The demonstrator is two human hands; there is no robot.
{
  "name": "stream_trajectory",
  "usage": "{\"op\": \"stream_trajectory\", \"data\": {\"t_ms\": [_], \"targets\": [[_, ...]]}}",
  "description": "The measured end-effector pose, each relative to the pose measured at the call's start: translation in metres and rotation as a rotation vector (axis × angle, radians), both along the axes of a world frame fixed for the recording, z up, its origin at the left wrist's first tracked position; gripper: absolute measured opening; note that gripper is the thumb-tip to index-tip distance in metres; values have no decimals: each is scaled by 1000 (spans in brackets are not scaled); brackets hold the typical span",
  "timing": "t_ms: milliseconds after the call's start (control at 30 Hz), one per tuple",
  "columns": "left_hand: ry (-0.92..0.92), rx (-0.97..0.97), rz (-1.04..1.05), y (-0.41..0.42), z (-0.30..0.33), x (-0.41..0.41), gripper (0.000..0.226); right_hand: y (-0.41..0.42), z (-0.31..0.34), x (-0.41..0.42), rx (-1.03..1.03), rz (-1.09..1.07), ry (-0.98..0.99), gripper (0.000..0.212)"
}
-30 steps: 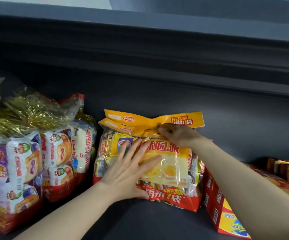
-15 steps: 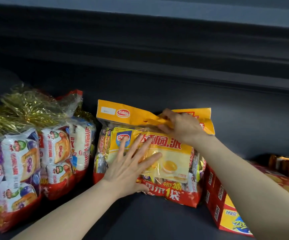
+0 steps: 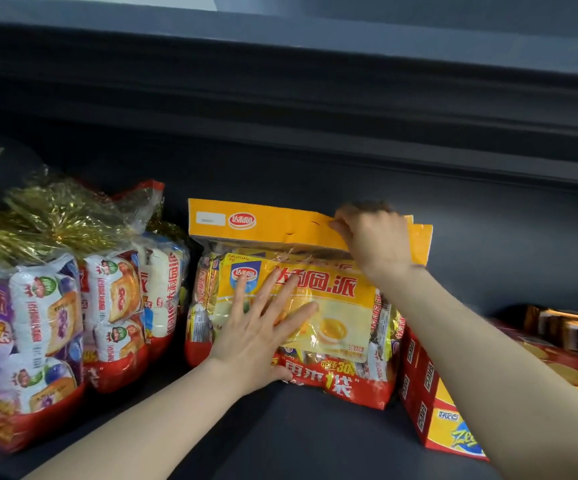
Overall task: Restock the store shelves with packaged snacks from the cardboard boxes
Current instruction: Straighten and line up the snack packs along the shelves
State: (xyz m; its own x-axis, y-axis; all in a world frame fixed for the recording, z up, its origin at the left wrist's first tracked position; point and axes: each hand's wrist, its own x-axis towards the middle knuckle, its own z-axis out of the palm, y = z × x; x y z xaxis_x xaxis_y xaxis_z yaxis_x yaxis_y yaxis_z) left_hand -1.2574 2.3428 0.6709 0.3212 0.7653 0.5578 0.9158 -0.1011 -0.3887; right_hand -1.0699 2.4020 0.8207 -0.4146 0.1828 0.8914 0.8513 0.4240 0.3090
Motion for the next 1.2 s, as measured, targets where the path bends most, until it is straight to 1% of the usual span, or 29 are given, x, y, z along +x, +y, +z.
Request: {"op": "stream_trajectory", "data": {"t_ms": [67, 100, 133, 200, 300, 367, 433, 500, 600, 733, 800, 867, 900, 933, 967, 1000, 1100, 1133, 1167, 1200], "targets": [[7, -30, 18, -3, 3, 2, 115, 0, -10, -2, 84, 54, 74, 15], [5, -38, 16, -4, 4, 3, 116, 2, -17, -1, 89, 77, 92, 16], [-4, -41, 0, -5, 5, 2, 117, 0, -25, 1, 81, 69, 81, 22], [-5, -17, -53, -8, 4, -6, 121, -7, -51, 7, 68, 54, -6, 37], [29, 65, -58, -14, -2, -25, 128, -21, -108, 19, -20, 77, -261, 53], [21, 81, -37, -14, -7, -37, 129, -18, -137, 22, -102, -31, -382, 70], [17, 88, -21, -12, -8, -40, 128, -11, -149, 18, -161, -115, -389, 81], [16, 92, -6, -7, -10, -40, 126, -6, -151, 11, -168, -146, -383, 85], [26, 81, 20, 1, -12, -38, 122, 7, -152, 9, -161, -149, -401, 86], [14, 74, 61, 2, -12, -35, 121, 8, -148, 7, -221, -155, -410, 86], [8, 96, 35, -5, -9, -35, 117, -5, -138, 9, -213, -89, -392, 79], [46, 122, -8, -13, -2, -33, 113, -16, -111, 14, -183, -14, -298, 61], [81, 131, -27, -16, 2, -31, 114, -17, -93, 18, -133, 8, -217, 51], [108, 134, -44, -17, 7, -27, 117, -14, -74, 23, -80, 15, -120, 45], [122, 136, -60, -18, 12, -21, 121, -10, -54, 28, -60, 5, -30, 46], [130, 137, -73, -17, 15, -15, 124, -6, -35, 32, -98, -31, 18, 53], [147, 122, -88, -11, 15, 2, 122, 7, 1, 35, -310, -200, -13, 75], [140, 114, -87, -8, 13, 5, 120, 13, 7, 35, -347, -216, -7, 77], [122, 103, -81, -6, 11, 7, 119, 19, 10, 34, -362, -223, 9, 69], [100, 93, -69, -3, 8, 8, 118, 27, 13, 34, -354, -229, 20, 54]]}}
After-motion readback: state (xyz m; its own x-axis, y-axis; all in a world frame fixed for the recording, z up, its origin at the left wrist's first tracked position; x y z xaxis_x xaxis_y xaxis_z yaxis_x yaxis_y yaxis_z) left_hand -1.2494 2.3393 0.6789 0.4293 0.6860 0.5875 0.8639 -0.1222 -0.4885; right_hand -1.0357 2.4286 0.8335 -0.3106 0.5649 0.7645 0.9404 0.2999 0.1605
